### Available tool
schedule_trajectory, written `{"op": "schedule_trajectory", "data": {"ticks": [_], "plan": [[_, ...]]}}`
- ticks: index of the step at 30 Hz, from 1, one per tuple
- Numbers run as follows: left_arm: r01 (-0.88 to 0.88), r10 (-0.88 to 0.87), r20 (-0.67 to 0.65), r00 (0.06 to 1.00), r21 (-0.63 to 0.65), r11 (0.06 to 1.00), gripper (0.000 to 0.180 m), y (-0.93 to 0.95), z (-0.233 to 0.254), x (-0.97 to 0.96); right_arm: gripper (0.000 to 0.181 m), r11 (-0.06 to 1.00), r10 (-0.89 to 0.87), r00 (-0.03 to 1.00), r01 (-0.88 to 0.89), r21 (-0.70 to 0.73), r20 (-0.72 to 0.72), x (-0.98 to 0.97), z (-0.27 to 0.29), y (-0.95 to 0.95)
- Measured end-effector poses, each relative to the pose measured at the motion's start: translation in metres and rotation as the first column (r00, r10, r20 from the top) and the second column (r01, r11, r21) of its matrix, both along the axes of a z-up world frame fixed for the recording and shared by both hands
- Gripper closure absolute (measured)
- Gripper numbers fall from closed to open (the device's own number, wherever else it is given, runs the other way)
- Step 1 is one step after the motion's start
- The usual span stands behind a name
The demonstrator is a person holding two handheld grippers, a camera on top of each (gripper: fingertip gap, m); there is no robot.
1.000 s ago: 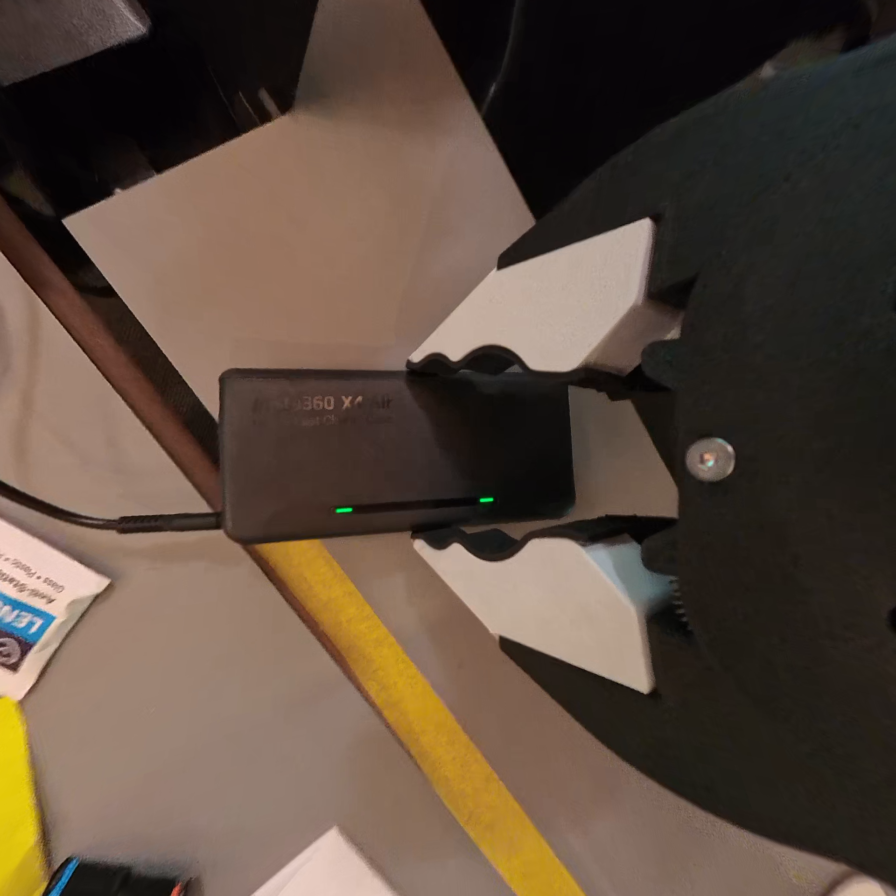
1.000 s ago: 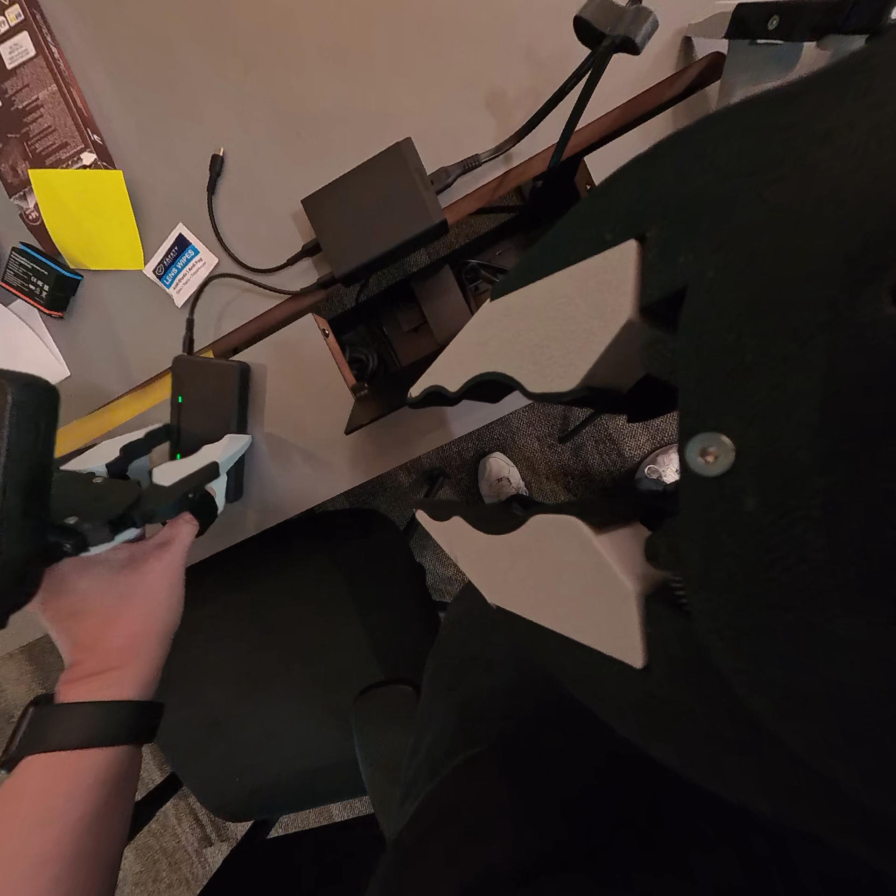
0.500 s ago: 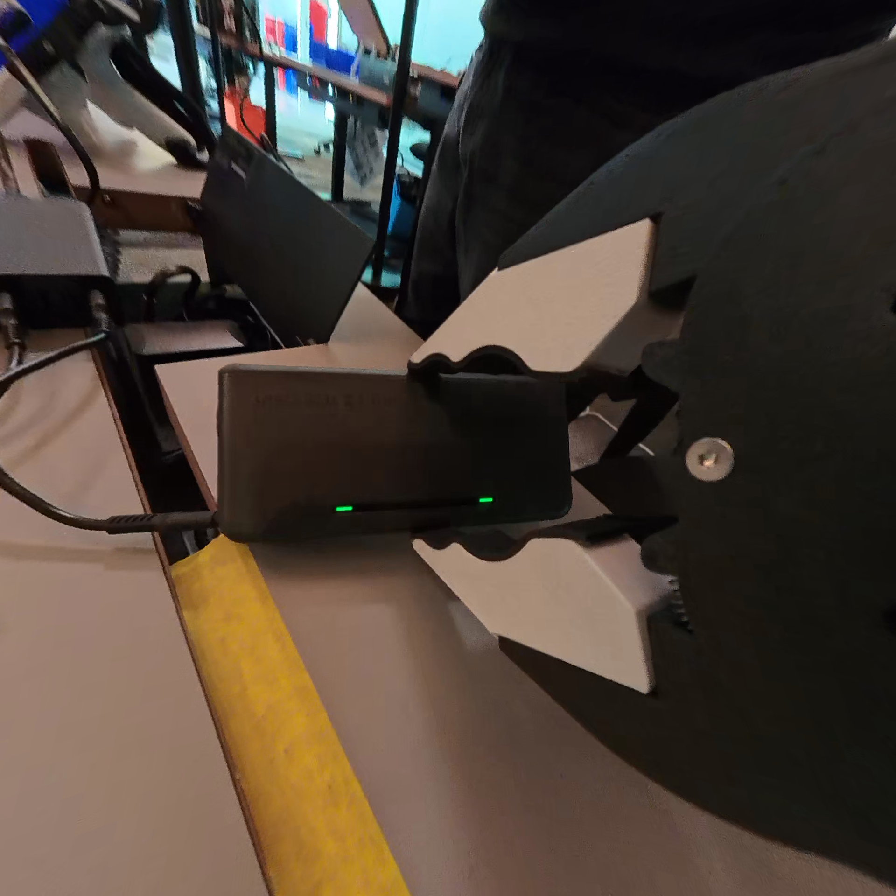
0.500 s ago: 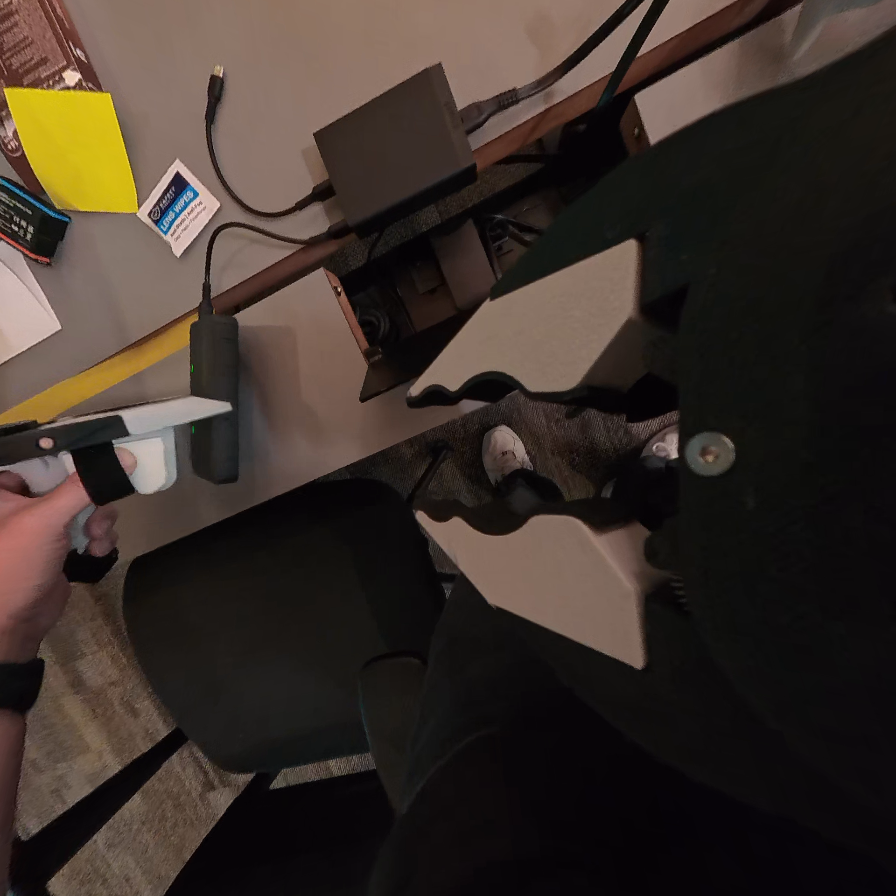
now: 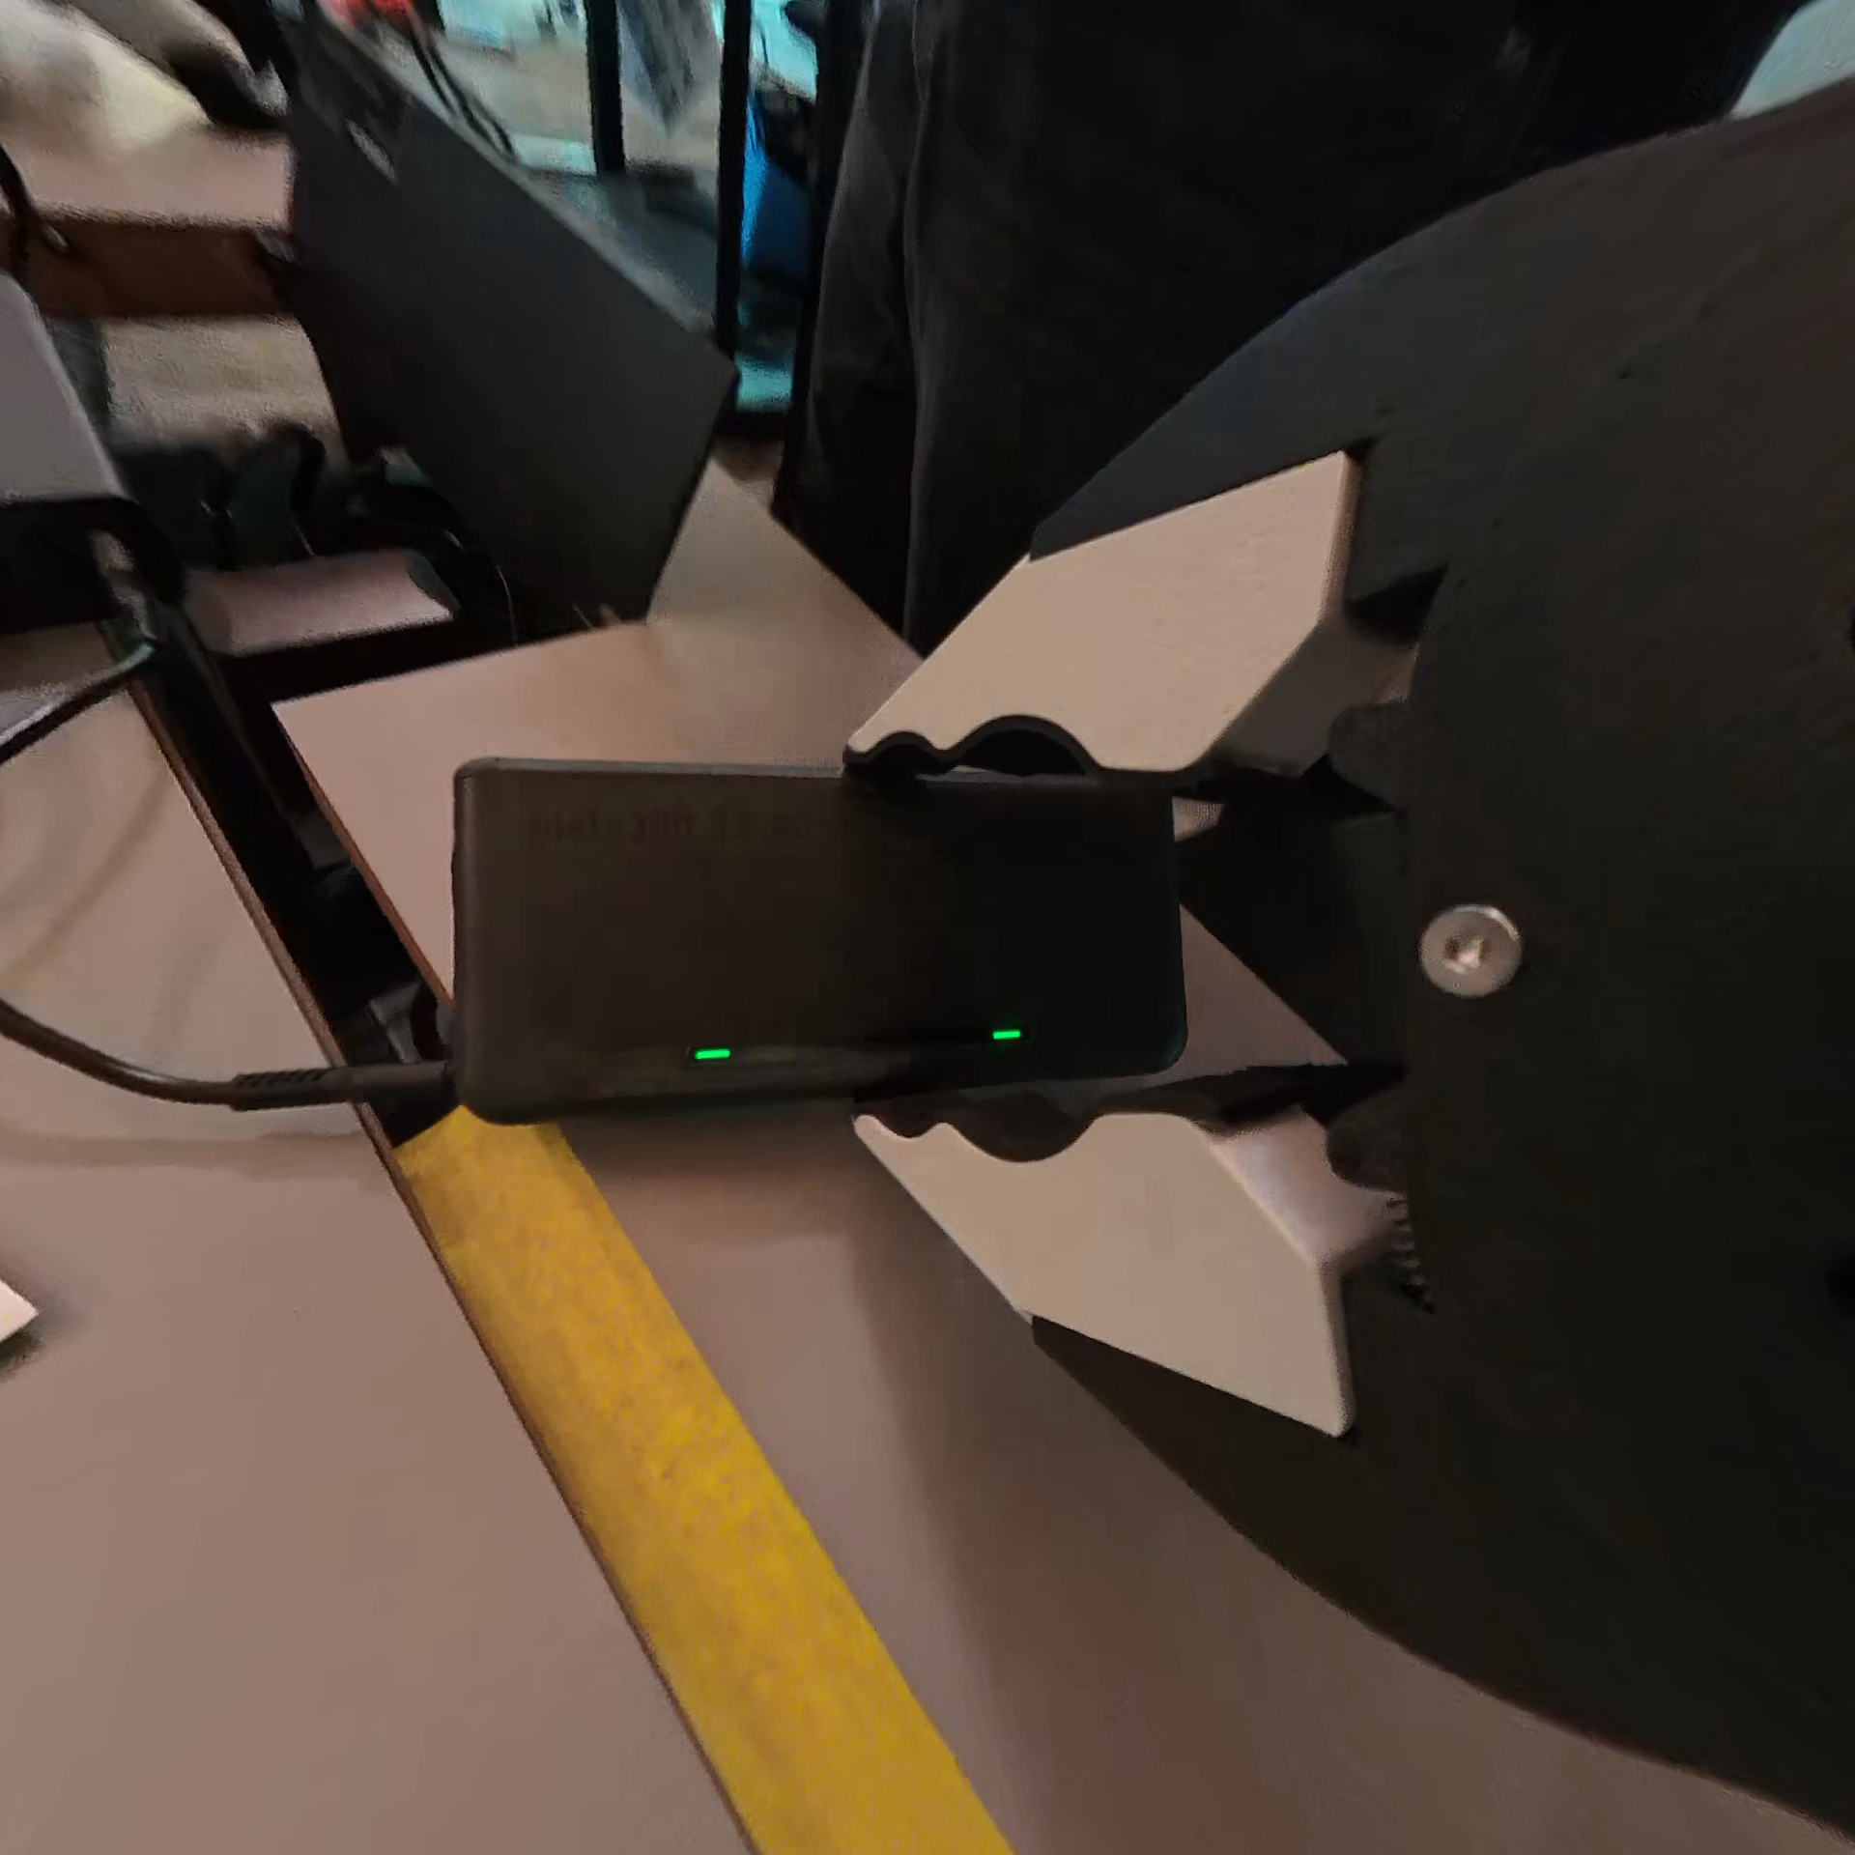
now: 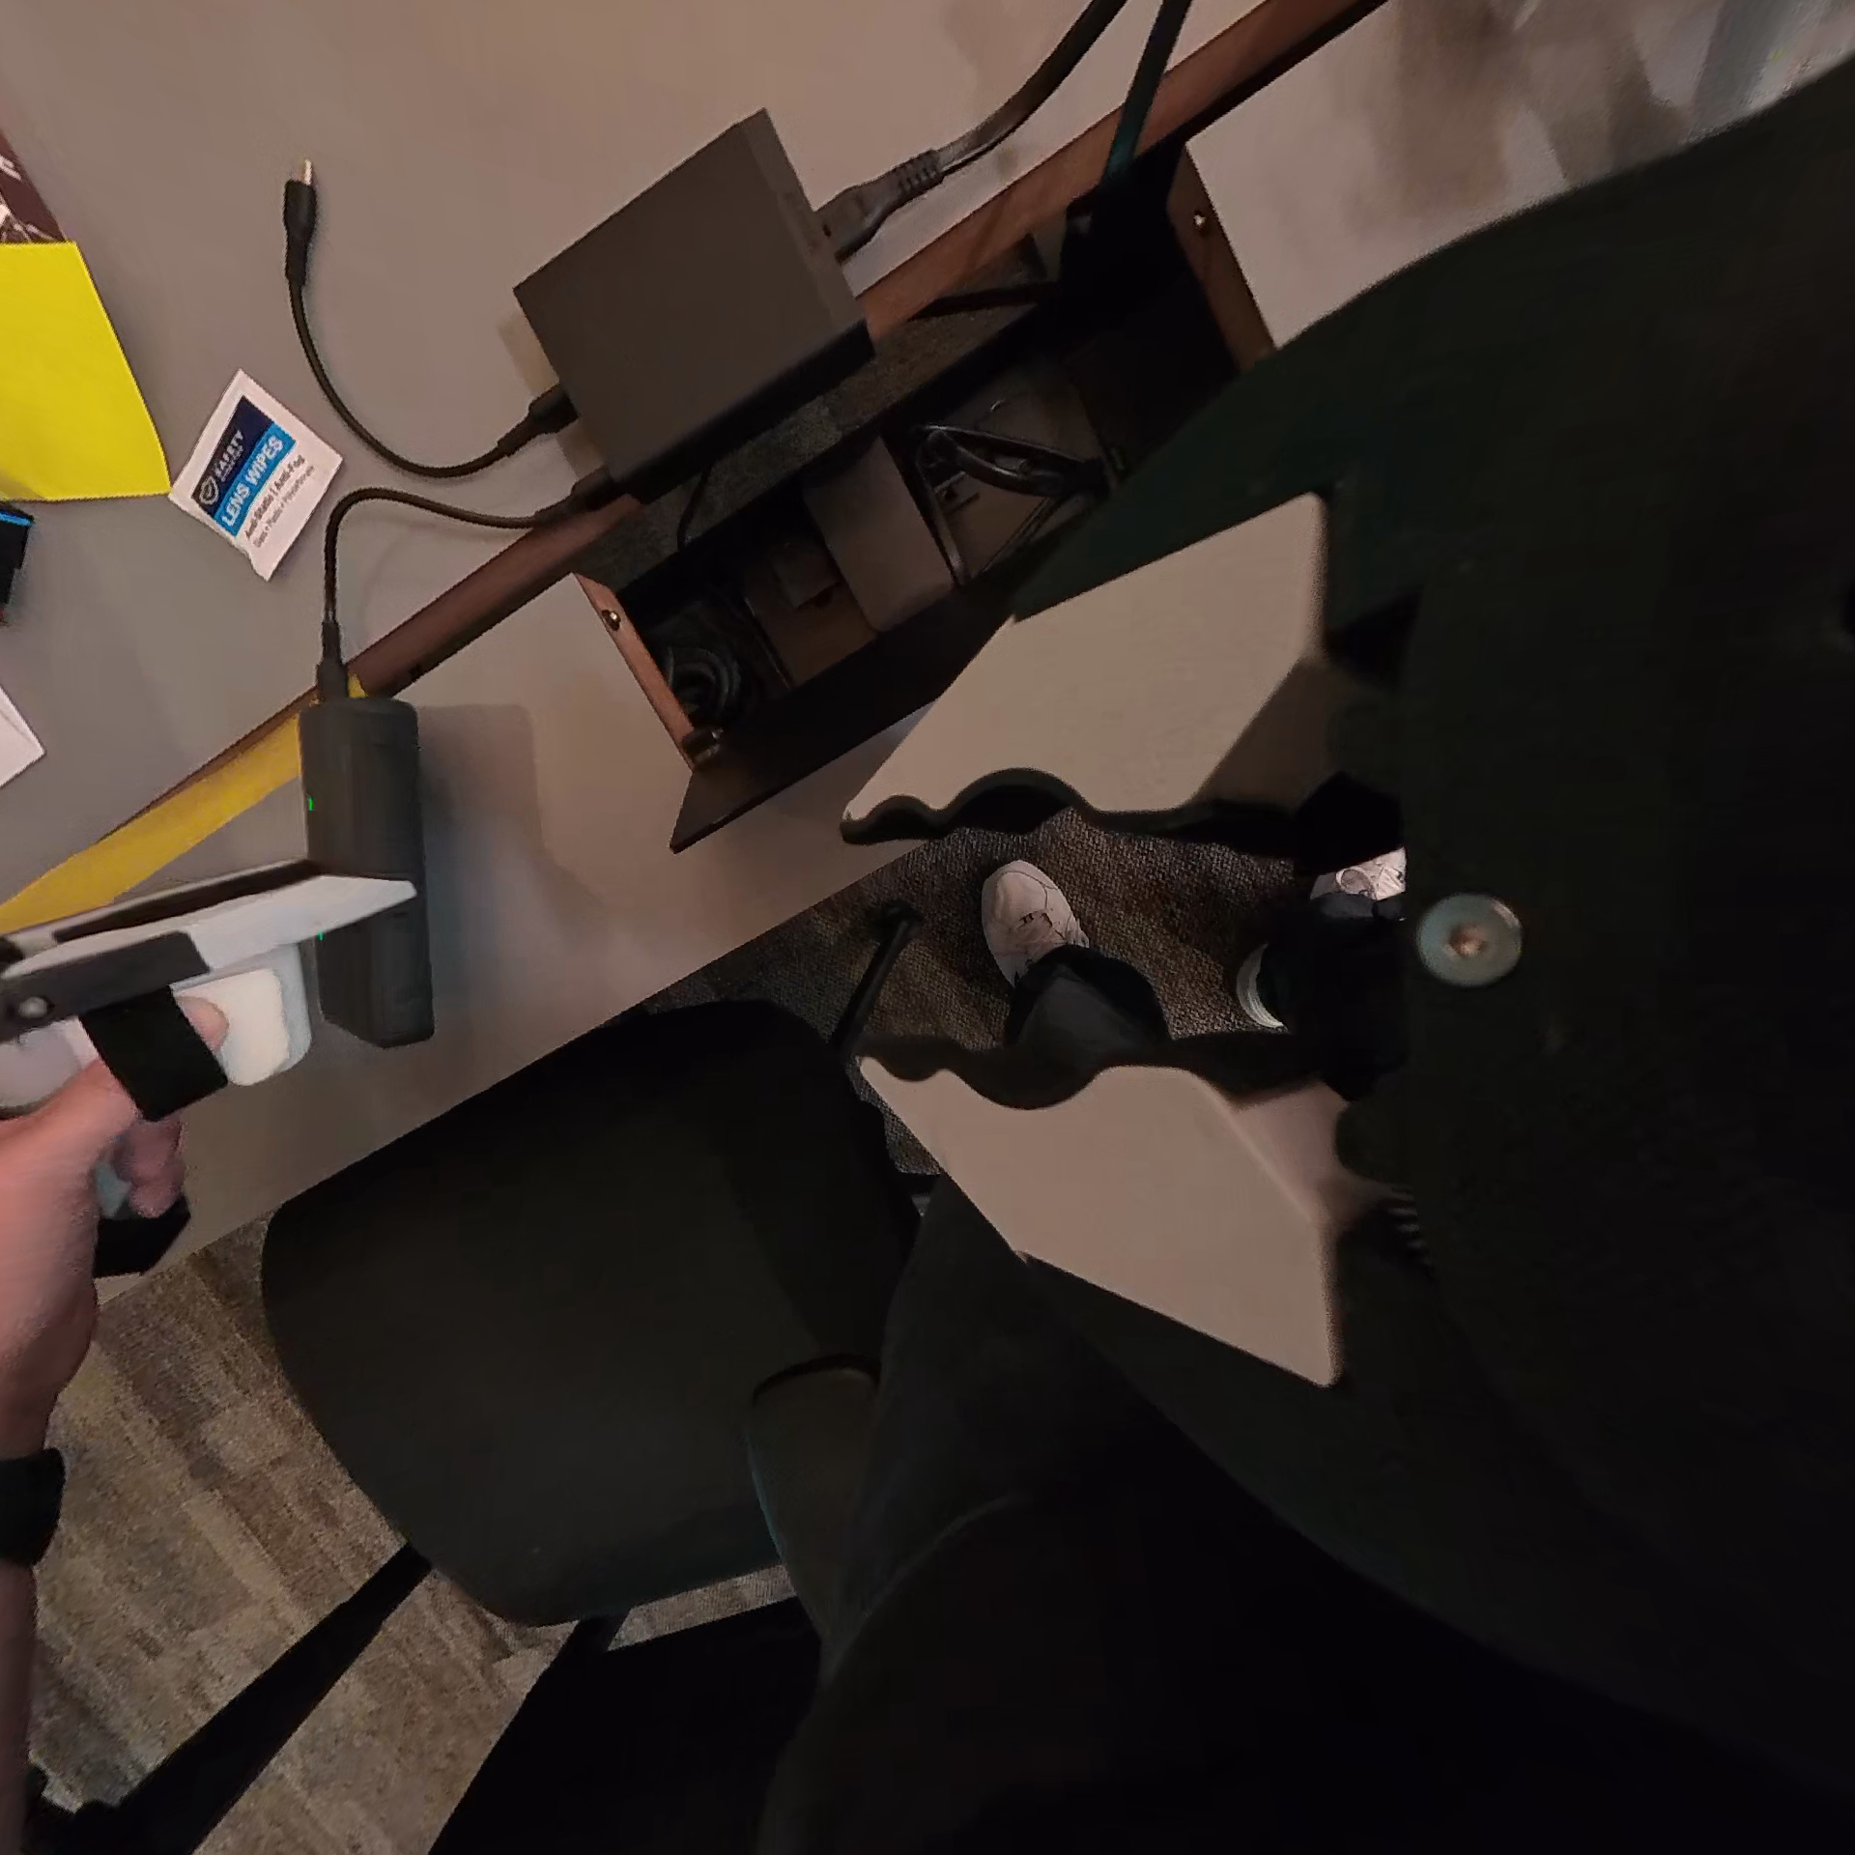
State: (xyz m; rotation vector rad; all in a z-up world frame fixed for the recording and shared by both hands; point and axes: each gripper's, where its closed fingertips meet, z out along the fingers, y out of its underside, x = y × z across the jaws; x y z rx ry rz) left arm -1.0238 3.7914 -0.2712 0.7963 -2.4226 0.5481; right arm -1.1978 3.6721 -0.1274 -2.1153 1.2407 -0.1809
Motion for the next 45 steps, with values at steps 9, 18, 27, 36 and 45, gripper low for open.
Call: {"op": "schedule_trajectory", "data": {"ticks": [9,18,27,36,45], "plan": [[0.058,-0.144,0.393,0.908,0.223,0.973,0.117,0.009,-0.016,0.011,0.142,0.992,-0.122,0.992,0.122,-0.042,-0.006,-0.027,0.0,-0.019],[-0.073,0.014,0.497,0.868,0.098,0.992,0.112,0.009,0.0,0.015,0.142,0.963,-0.257,0.966,0.258,-0.074,0.016,-0.084,0.008,-0.04],[-0.268,0.214,0.652,0.728,-0.018,0.963,0.123,0.036,0.062,0.014,0.142,0.908,-0.384,0.909,0.404,-0.112,0.163,-0.198,0.039,-0.059],[-0.153,0.346,0.678,0.649,-0.33,0.932,0.108,-0.018,0.16,-0.176,0.142,0.673,-0.716,0.676,0.735,-0.083,0.173,-0.492,0.033,-0.047],[0.548,-0.129,0.64,0.758,-0.516,0.658,0.111,-0.208,0.257,-0.554,0.14,0.165,-0.916,0.176,0.984,-0.061,0.36,-0.695,0.076,-0.115]]}}
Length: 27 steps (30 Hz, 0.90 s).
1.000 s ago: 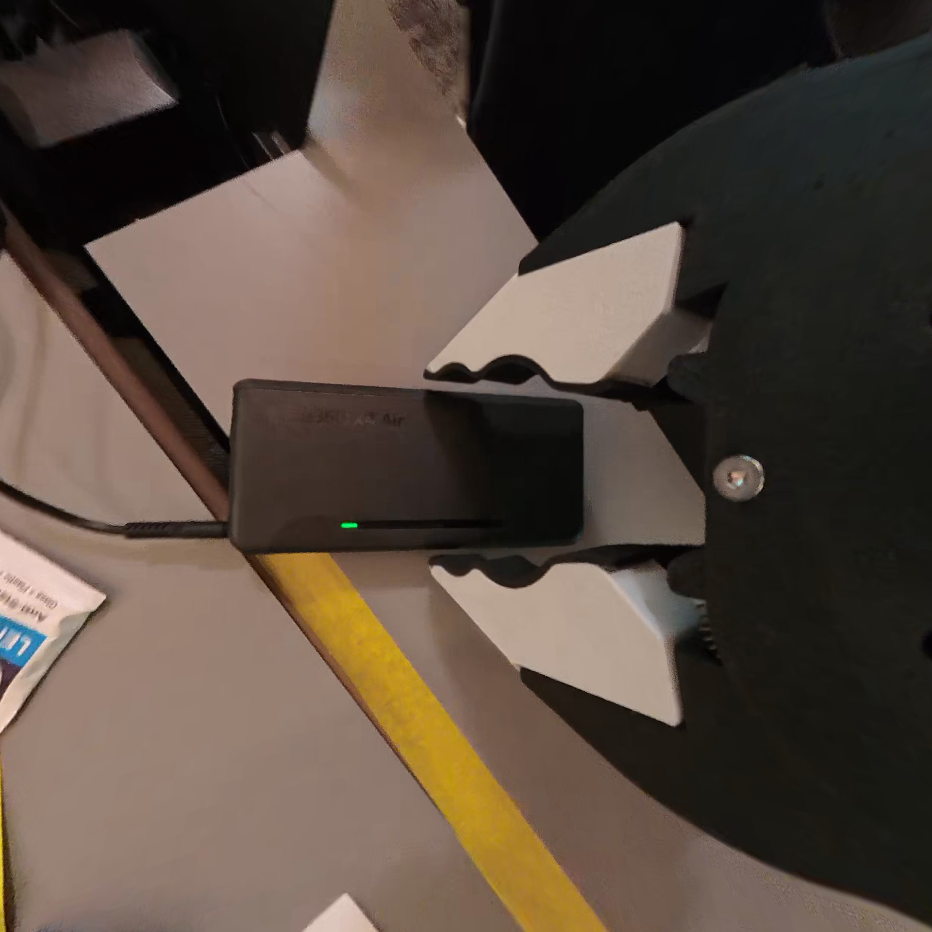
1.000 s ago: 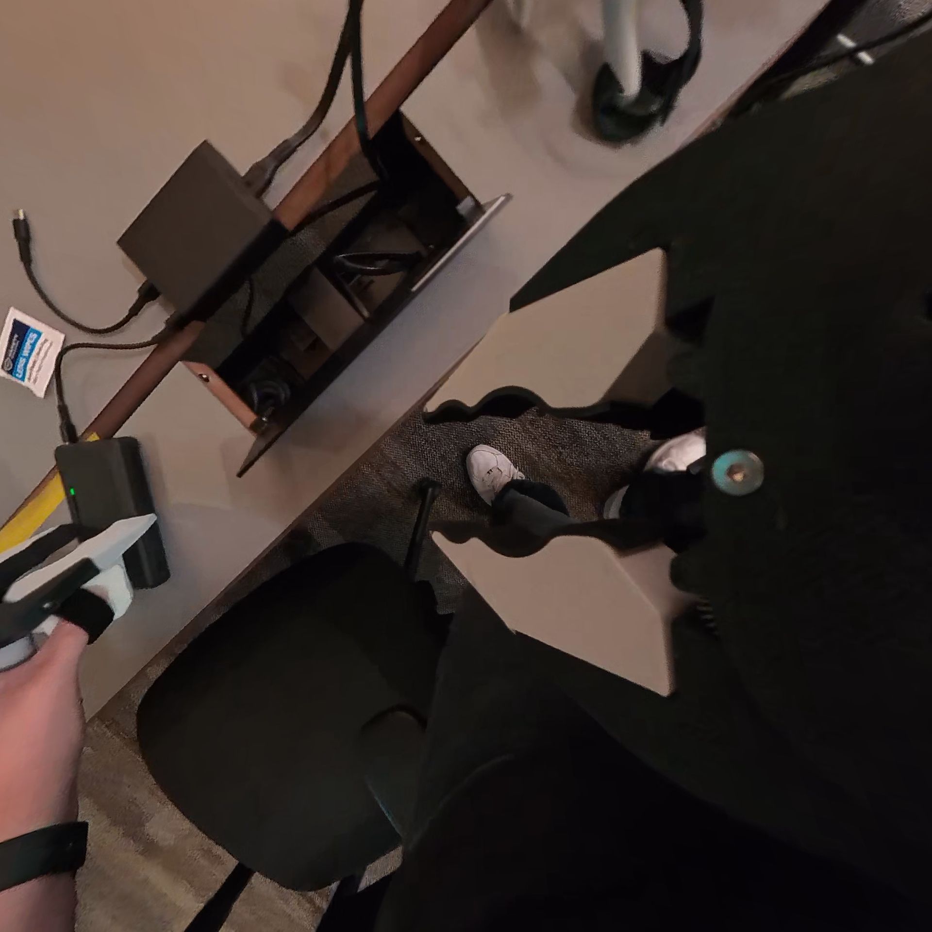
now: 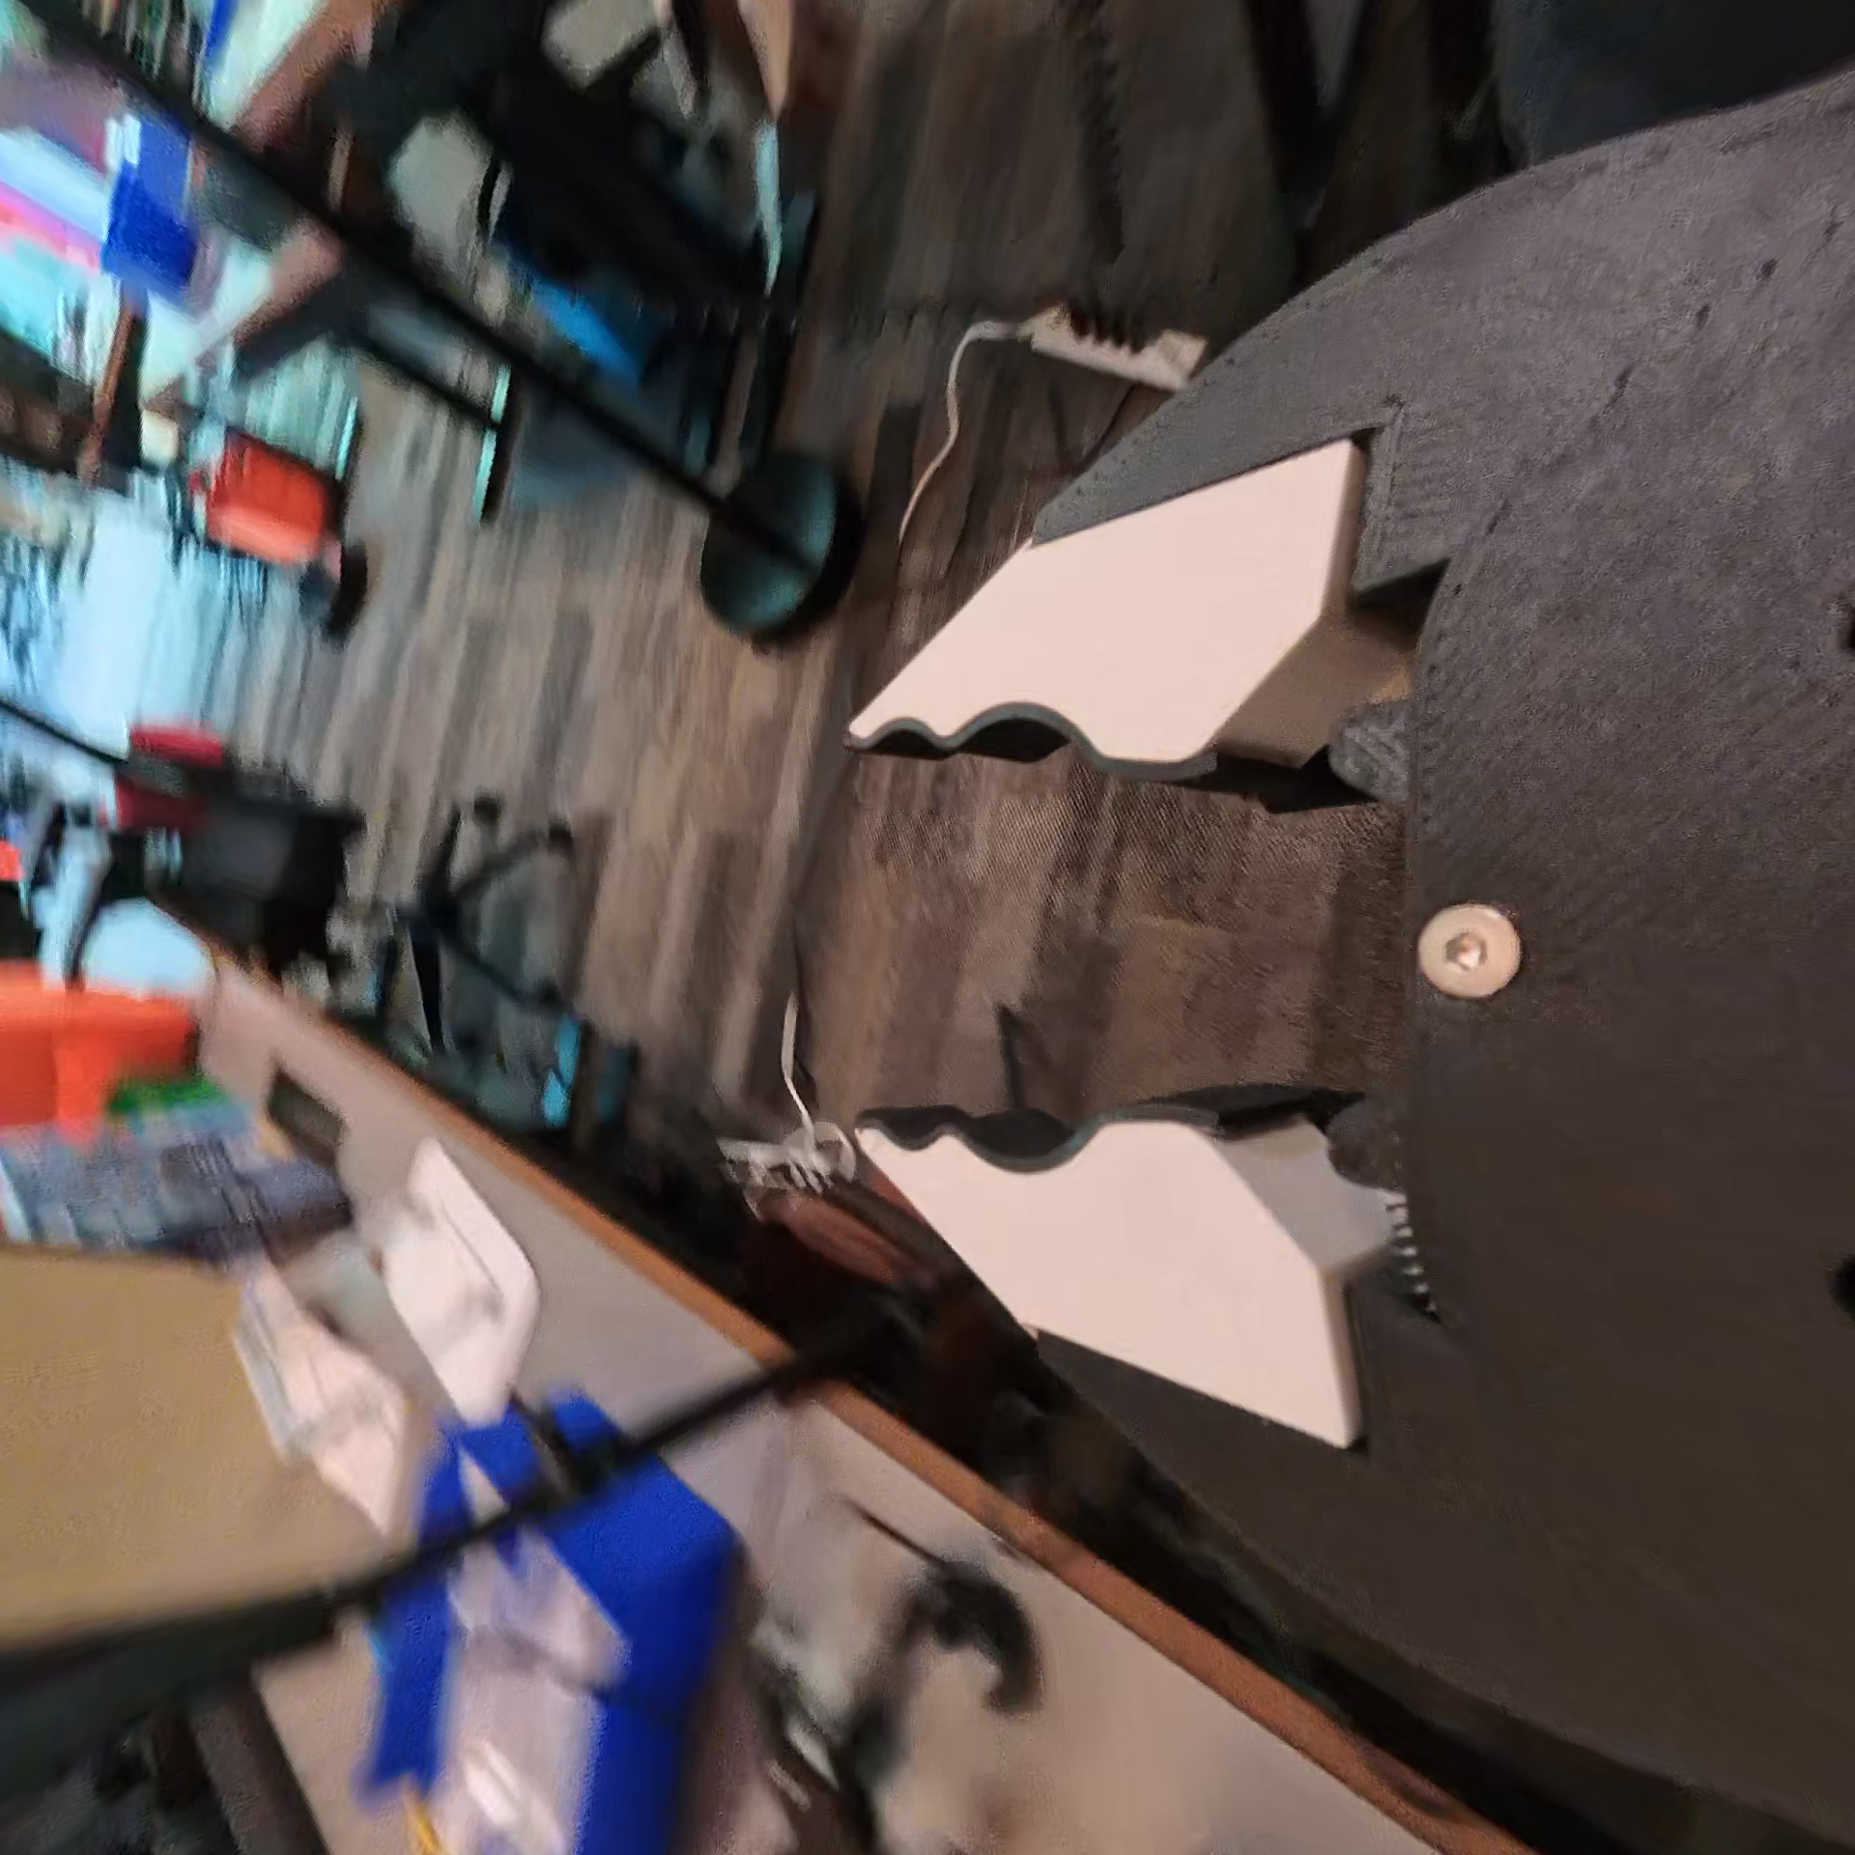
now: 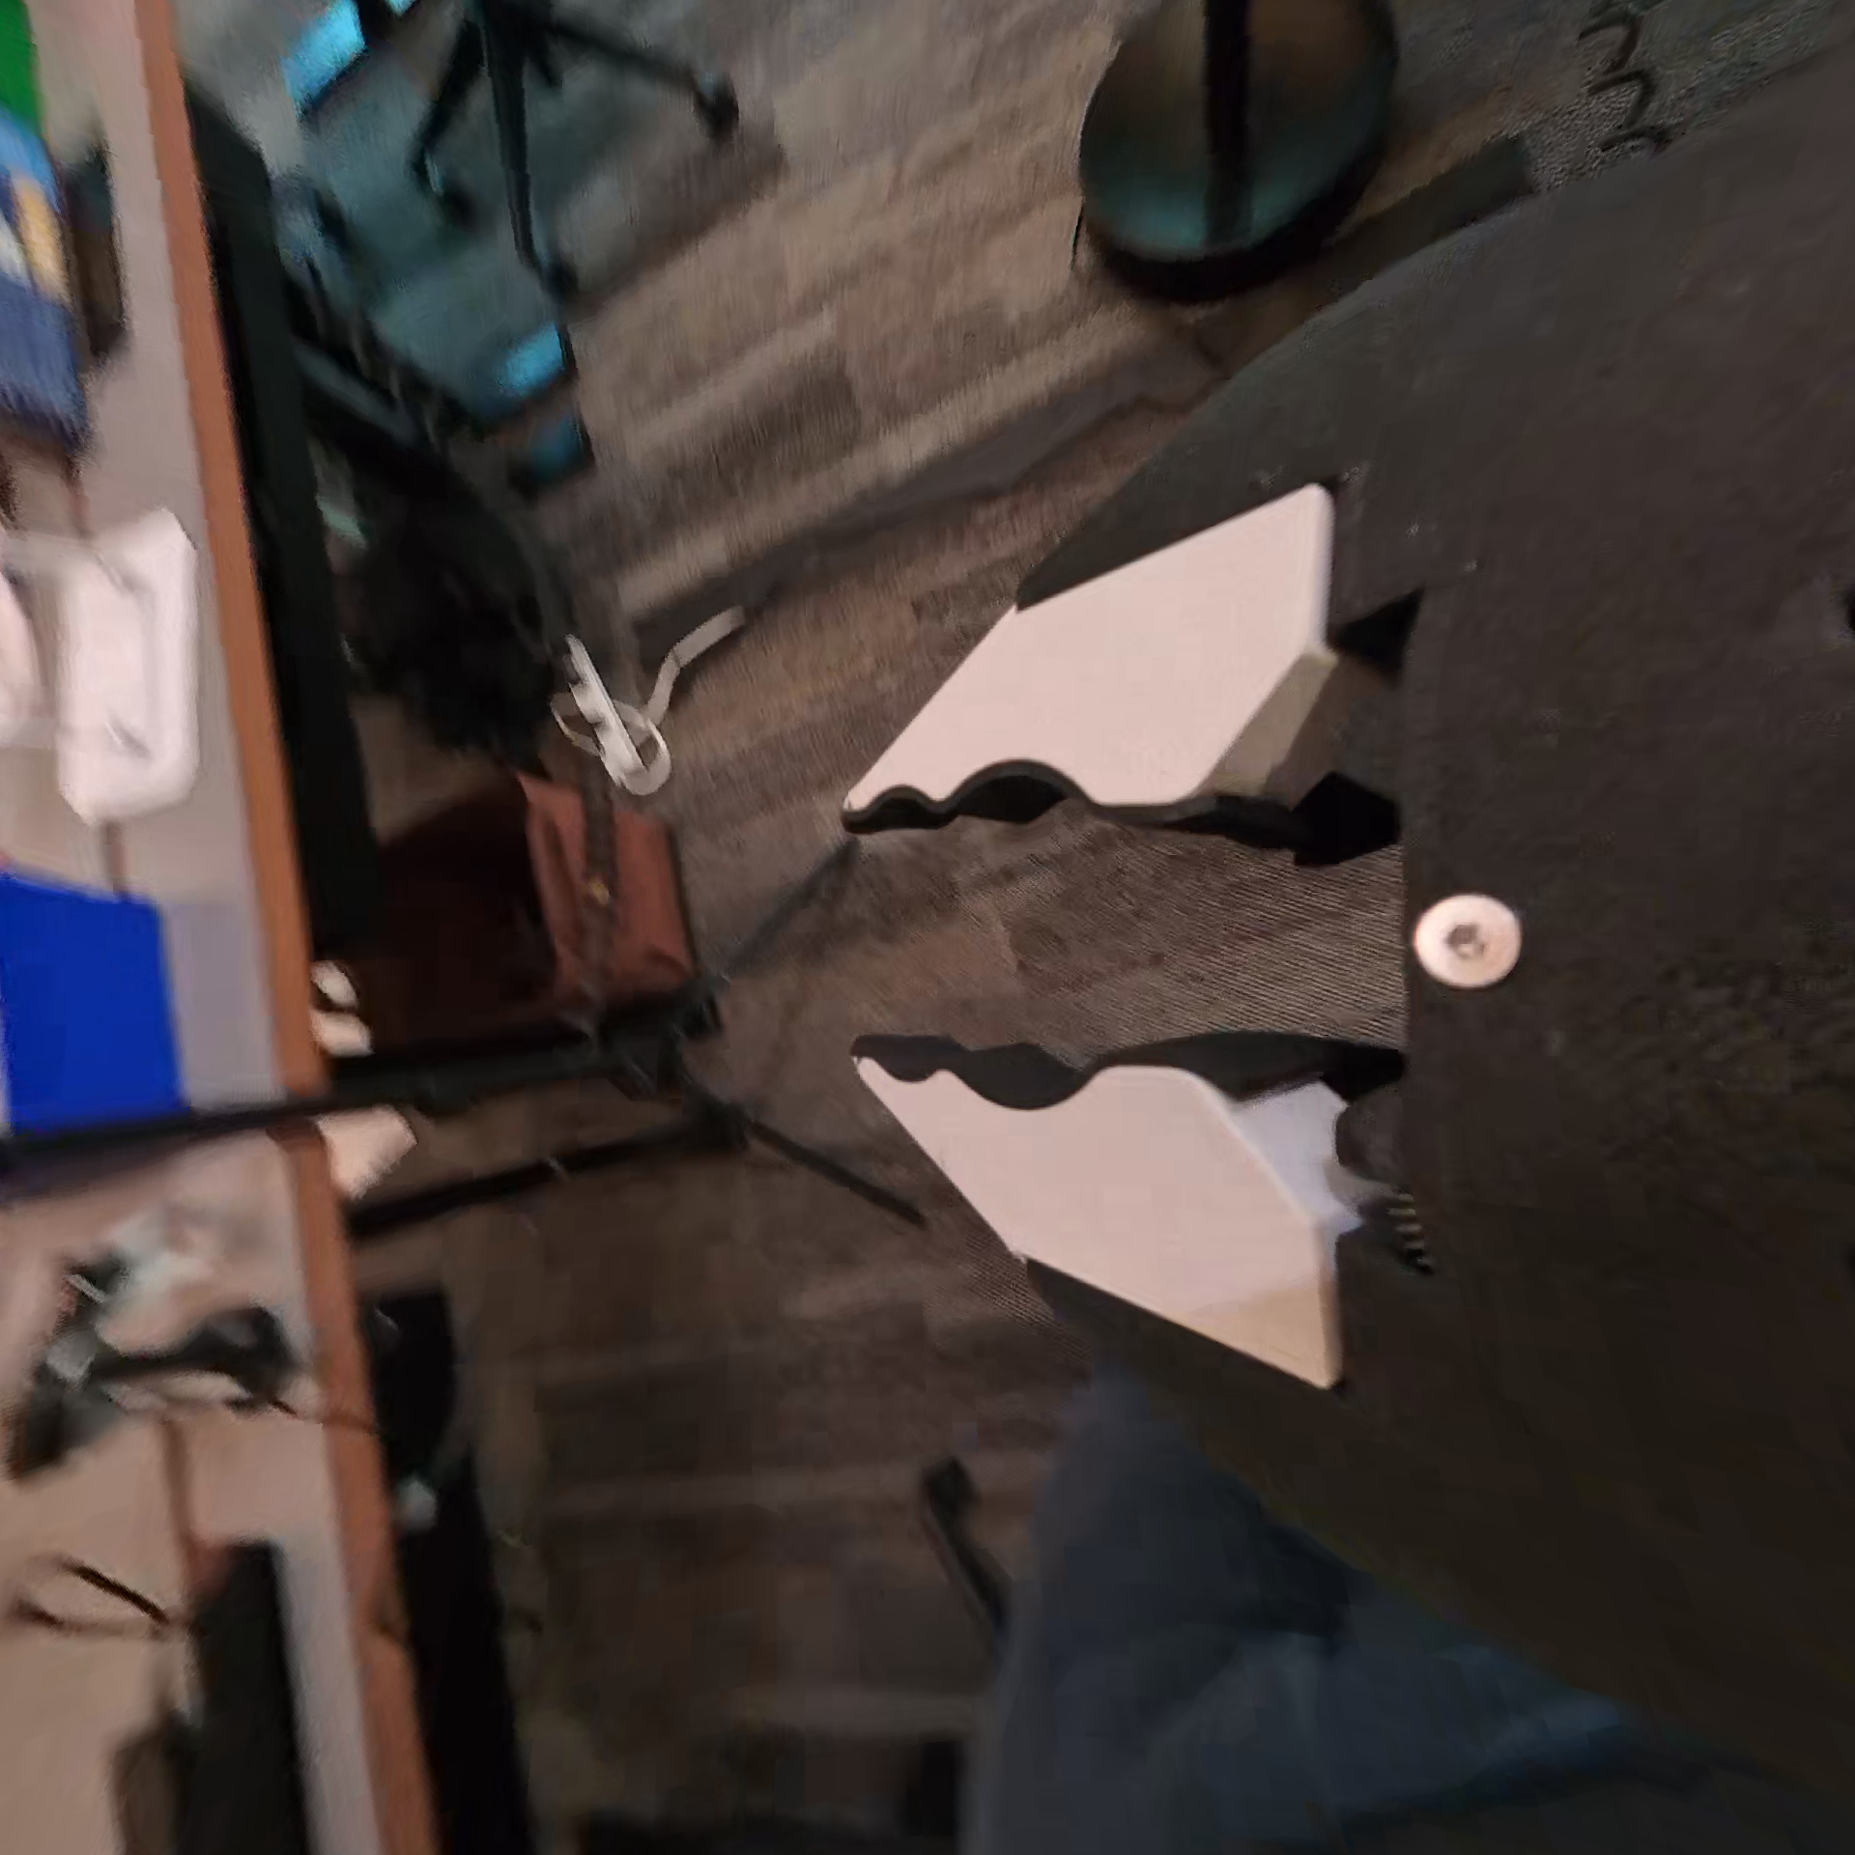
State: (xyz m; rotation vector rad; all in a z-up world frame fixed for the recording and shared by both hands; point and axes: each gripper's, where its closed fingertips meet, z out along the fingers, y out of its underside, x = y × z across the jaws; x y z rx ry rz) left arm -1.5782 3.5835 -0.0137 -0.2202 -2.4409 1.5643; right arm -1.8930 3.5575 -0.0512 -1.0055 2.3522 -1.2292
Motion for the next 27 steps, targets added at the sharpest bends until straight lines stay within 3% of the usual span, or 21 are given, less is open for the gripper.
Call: {"op": "schedule_trajectory", "data": {"ticks": [4,9,14,16,23,27], "plan": [[0.28,-0.281,-0.008,0.96,-0.056,0.958,0.108,-0.06,0.062,-0.115,0.133,0.964,-0.195,0.966,0.221,-0.151,0.169,-0.032,0.064,-0.037],[0.399,-0.398,0.031,0.917,-0.101,0.911,0.104,-0.126,0.125,-0.205,0.128,0.913,-0.254,0.943,0.307,-0.267,0.215,-0.073,0.136,-0.065],[0.519,-0.517,0.054,0.854,-0.15,0.842,0.09,-0.187,0.173,-0.284,0.104,0.844,-0.322,0.895,0.419,-0.334,0.309,-0.117,0.194,-0.129],[0.557,-0.553,0.073,0.83,-0.156,0.816,0.088,-0.213,0.18,-0.308,0.098,0.829,-0.324,0.9,0.419,-0.371,0.292,-0.124,0.2,-0.163],[0.683,-0.661,0.175,0.73,-0.149,0.715,0.088,-0.334,0.171,-0.365,0.106,0.756,-0.399,0.889,0.458,-0.468,0.225,-0.169,0.192,-0.292],[0.733,-0.705,0.22,0.674,-0.091,0.674,0.088,-0.42,0.163,-0.389,0.108,0.724,-0.513,0.831,0.553,-0.413,0.214,-0.212,0.182,-0.363]]}}
